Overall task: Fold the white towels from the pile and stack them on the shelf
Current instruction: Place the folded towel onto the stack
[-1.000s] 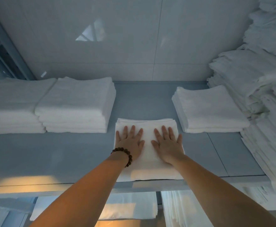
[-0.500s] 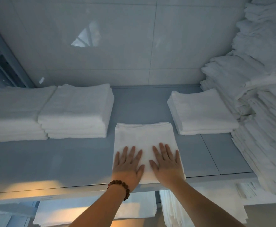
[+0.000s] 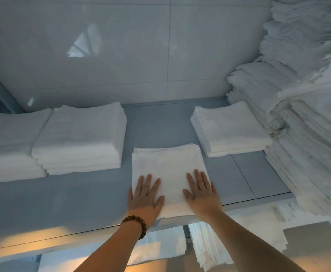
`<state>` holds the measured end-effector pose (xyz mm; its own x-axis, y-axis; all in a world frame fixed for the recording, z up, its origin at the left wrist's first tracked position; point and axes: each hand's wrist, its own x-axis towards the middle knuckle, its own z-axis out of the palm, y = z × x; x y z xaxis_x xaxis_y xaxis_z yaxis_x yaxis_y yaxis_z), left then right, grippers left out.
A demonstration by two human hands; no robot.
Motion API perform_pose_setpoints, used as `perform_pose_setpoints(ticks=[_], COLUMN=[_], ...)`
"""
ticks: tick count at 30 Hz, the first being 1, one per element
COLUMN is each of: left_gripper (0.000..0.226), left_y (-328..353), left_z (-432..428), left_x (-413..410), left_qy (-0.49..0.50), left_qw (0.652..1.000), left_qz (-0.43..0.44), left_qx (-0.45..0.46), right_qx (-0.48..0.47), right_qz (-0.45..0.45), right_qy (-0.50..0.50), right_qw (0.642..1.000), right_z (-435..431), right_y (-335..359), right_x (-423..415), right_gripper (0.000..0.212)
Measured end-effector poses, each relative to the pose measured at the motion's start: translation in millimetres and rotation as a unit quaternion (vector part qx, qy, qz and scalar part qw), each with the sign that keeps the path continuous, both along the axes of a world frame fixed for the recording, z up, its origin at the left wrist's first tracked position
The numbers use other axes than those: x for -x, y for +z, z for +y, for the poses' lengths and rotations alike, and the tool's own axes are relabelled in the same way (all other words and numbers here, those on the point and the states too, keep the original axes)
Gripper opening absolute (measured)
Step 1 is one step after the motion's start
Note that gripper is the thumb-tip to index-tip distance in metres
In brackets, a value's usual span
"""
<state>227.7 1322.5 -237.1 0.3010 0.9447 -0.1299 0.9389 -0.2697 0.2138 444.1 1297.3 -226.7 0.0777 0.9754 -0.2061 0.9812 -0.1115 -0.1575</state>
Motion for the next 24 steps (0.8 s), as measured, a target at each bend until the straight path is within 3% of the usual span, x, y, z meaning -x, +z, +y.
perform_pose_setpoints(ticks=[6,12,18,24], left_gripper=[0.055,0.031,0.029,0.025], left_y=[5.3,27.9,40.5,42.6], left_z=[-12.0,-0.9,31.0,48.3], left_x=[2.8,4.8,1.8,1.3], left_qy=[-0.024,0.113,0.205,0.235], left_qw=[0.998,0.980,0.944,0.907], left_qz=[-0.047,-0.157,-0.244,-0.316], left_qx=[0.039,0.050,0.089,0.147], right_qx=[0.023,0.051,0.007,0.028], right_qz=[-0.004,0.001,0.066,0.103], right_qy=[-0.002,0.000,-0.085,-0.110], right_qw=[1.000,0.999,0.994,0.988], right_z=[-10.8,3.1,30.9,38.6], right_y=[3.6,17.6,32.2,33.4], right_x=[-2.9,-9.6,-18.6,-27.0], right_gripper=[0.063,0.060,0.057,0.056])
